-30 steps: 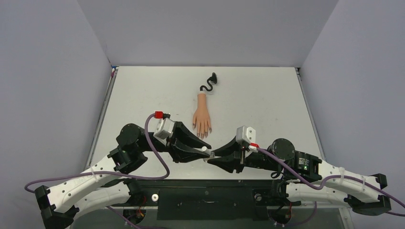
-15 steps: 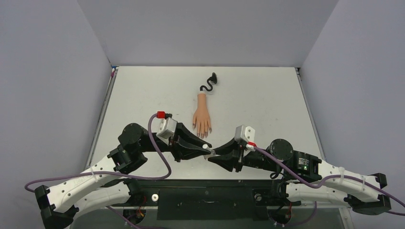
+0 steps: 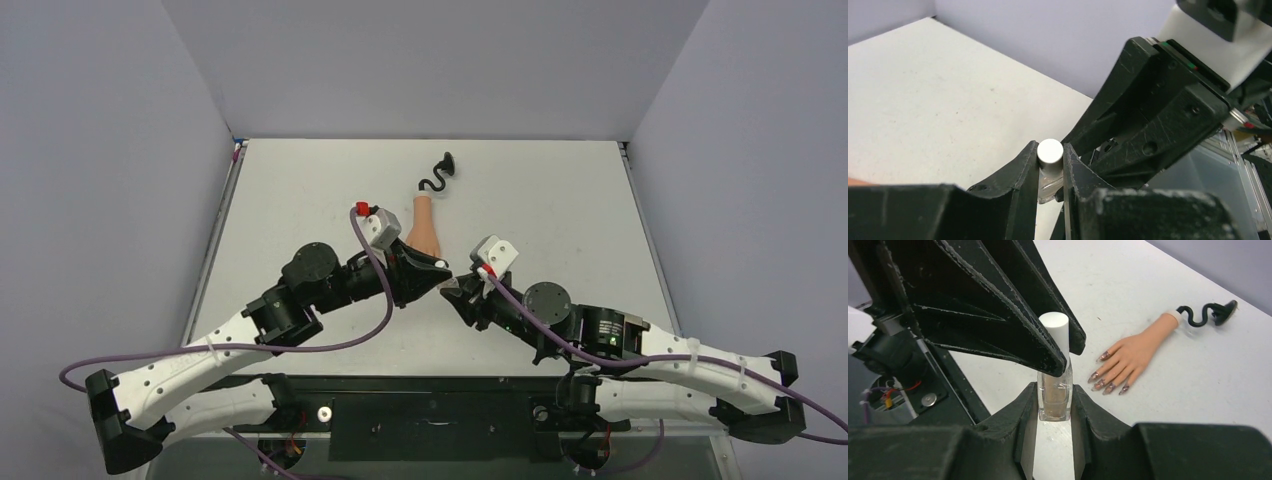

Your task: Paint the nails

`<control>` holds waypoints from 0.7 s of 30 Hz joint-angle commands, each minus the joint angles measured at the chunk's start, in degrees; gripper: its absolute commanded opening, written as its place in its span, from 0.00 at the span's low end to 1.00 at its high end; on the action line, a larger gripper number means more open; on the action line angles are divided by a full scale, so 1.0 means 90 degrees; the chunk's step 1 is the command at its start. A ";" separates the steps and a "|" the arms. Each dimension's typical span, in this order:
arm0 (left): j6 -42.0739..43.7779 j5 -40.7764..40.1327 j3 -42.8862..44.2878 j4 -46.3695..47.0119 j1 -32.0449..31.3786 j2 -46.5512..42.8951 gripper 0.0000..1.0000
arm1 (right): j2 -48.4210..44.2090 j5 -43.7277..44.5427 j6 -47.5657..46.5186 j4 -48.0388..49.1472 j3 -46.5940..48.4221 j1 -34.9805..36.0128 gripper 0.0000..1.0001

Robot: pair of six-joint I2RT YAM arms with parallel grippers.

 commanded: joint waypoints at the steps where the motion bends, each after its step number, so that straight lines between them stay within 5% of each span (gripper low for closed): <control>1: -0.0405 -0.0974 0.0240 -0.0172 -0.0095 0.0177 0.00 | 0.0139 0.0845 0.0225 0.0387 0.0428 0.0018 0.00; 6: -0.0468 -0.1062 0.0205 -0.0129 -0.0105 0.0192 0.02 | 0.0062 0.0848 0.0278 0.0421 0.0367 0.0017 0.00; 12: -0.0483 -0.0858 0.0099 -0.0048 -0.0105 -0.0003 0.19 | -0.0049 0.0592 0.0336 0.0427 0.0283 0.0008 0.00; 21: -0.0327 -0.0380 0.0410 -0.0222 -0.0105 -0.0099 0.66 | -0.0404 0.0043 0.0487 0.0341 0.0195 0.0003 0.00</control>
